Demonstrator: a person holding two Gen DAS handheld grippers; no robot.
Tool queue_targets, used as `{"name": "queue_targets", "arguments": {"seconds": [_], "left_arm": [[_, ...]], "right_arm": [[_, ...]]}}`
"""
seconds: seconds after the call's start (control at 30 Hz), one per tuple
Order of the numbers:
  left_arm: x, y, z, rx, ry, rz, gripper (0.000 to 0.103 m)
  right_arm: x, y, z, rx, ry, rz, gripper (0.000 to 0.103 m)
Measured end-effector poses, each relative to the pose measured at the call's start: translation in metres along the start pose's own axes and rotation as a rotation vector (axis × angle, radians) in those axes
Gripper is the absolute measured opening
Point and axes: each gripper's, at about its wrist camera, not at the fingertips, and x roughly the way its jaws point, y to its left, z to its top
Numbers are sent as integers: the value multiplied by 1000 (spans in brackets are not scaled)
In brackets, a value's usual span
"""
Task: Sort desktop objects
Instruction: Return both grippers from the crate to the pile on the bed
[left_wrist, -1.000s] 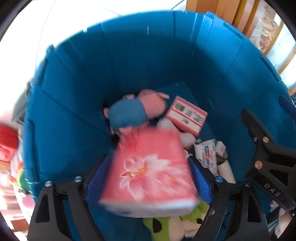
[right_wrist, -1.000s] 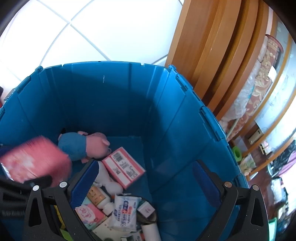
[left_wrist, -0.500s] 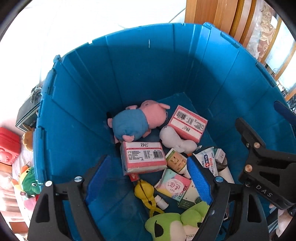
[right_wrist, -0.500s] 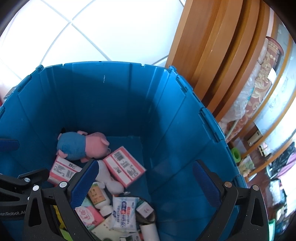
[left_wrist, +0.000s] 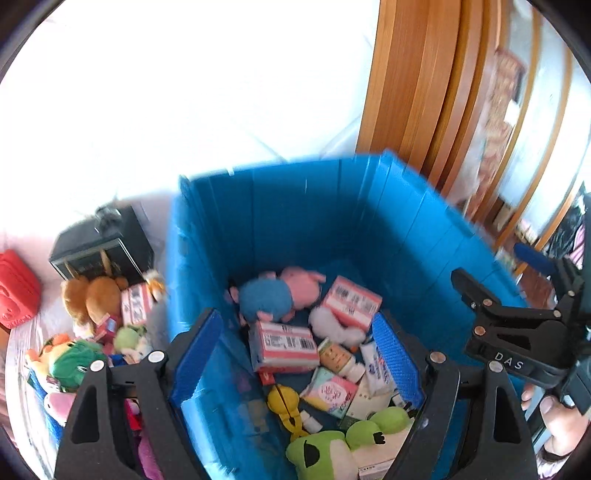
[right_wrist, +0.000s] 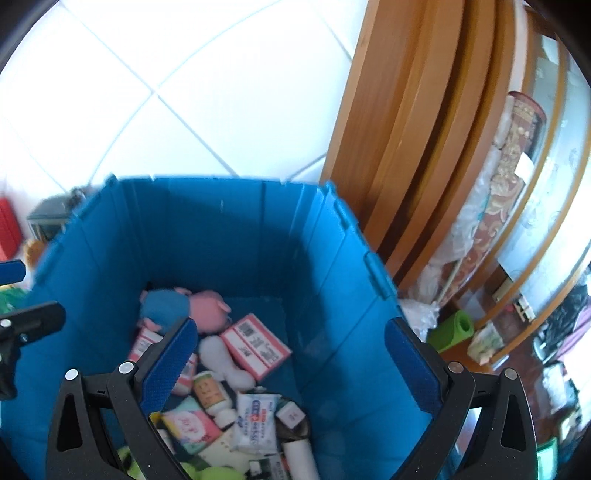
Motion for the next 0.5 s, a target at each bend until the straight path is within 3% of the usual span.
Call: {"name": "queue_targets", "arguments": {"seconds": [0.13,0.27,0.5], "left_arm": [[-50,17,-14,-21,-117,-37,84],[-93,48,-41,-79,-279,-125,84],[-127,100,-86,-108,-338,57,84]], "right_arm": [[-45,8,-1,31,-56,18,103],[-89,28,-9,35,-120,60,103],[-153,78,-36,38,-221,146,103]]}}
